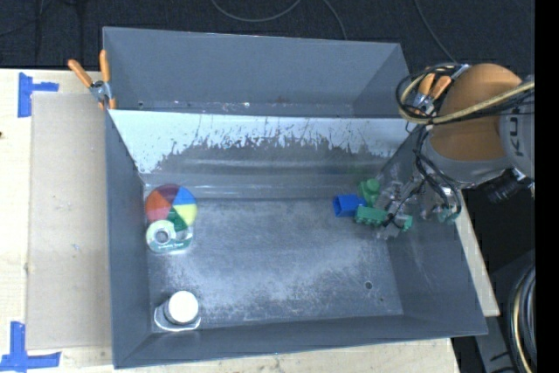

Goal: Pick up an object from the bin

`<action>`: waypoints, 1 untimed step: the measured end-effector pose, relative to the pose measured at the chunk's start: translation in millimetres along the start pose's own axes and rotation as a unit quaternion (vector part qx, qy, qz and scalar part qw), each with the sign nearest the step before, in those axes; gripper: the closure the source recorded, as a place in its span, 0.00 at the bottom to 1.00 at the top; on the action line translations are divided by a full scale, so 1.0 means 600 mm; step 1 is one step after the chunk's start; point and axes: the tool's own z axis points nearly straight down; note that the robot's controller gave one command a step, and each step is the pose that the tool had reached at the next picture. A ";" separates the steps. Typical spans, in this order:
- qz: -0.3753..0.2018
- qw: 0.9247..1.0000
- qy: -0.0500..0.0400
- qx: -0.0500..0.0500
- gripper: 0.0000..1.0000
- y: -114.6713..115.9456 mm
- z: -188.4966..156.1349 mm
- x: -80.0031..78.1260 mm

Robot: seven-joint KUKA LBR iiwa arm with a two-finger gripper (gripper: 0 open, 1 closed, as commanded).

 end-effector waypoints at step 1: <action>0.000 1.000 0.002 0.000 1.00 0.001 -0.008 0.003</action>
Offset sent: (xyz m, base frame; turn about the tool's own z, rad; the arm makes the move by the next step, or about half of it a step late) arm -0.0002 -0.0001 0.0047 0.0000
